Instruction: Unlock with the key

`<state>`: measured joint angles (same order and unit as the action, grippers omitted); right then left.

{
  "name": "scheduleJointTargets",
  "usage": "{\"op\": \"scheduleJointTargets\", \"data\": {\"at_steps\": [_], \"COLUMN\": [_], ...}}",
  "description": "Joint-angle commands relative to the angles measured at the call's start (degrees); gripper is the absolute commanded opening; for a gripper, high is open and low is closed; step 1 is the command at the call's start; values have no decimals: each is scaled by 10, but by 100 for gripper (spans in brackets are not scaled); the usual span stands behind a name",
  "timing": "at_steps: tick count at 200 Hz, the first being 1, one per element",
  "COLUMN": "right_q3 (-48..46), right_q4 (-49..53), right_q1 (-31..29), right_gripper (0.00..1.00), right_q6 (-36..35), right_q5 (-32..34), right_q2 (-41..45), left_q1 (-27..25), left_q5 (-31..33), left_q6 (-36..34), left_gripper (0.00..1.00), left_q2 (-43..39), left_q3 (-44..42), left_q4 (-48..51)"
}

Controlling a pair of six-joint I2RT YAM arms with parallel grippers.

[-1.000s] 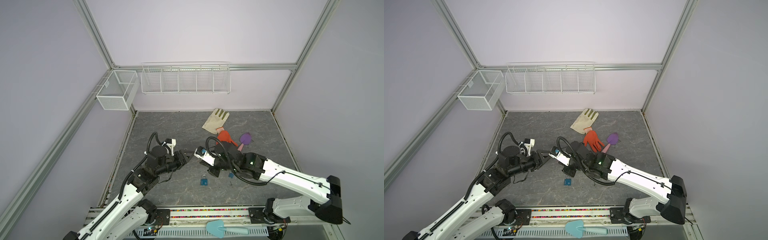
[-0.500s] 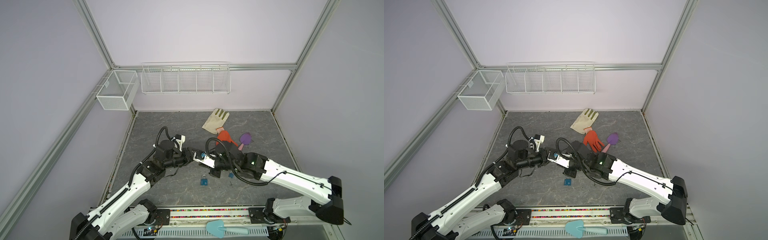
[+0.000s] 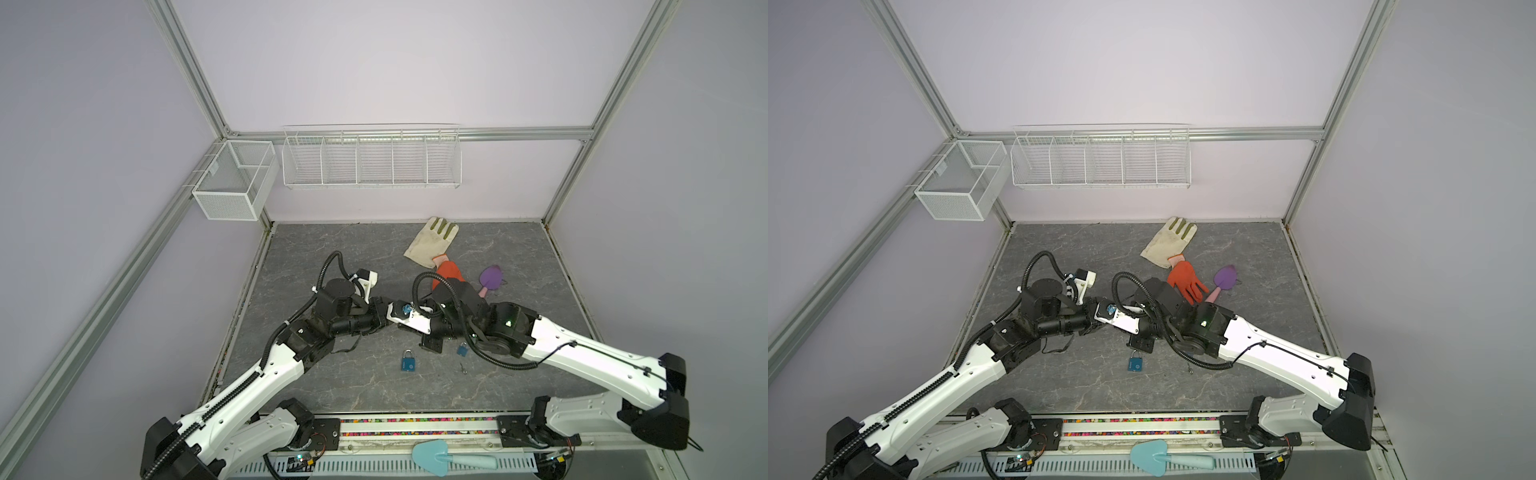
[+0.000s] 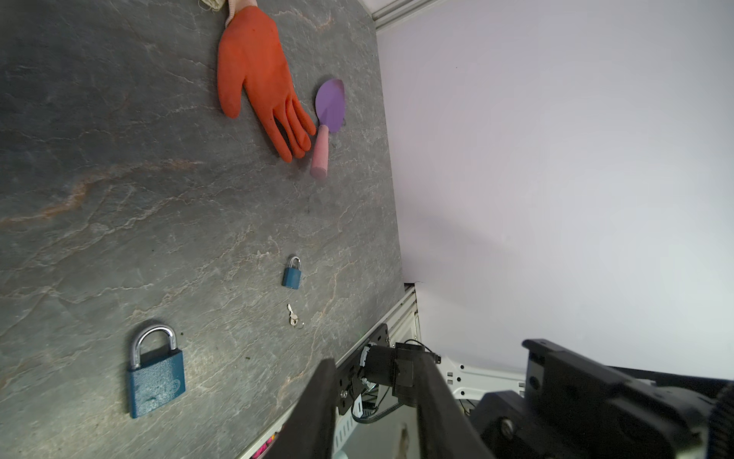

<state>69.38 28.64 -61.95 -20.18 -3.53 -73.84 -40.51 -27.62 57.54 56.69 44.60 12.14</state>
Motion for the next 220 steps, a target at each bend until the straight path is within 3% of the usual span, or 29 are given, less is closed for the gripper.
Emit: {"op": "scheduleJointTargets", "data": {"at_steps": [1, 118, 190, 220], "right_q3": [15, 41, 55, 62], "right_q4": [11, 35, 49, 55], "right_q1": [4, 5, 4, 4], "right_gripper": [6, 6, 6, 30], "right_q6": [-24, -48, -51, -43], "right_q5": [-12, 7, 13, 6], "right_q2": [-4, -28, -33, -28], "left_q1": [-5, -7, -6, -3], "left_q5": [-13, -18, 11, 46], "left_q6": [-14, -20, -24, -36], "left_gripper": [30, 0, 0, 0], "left_q2": [2, 3, 1, 2], "left_q3": [19, 17, 29, 43], "left_q4": [10, 16, 24, 13]}}
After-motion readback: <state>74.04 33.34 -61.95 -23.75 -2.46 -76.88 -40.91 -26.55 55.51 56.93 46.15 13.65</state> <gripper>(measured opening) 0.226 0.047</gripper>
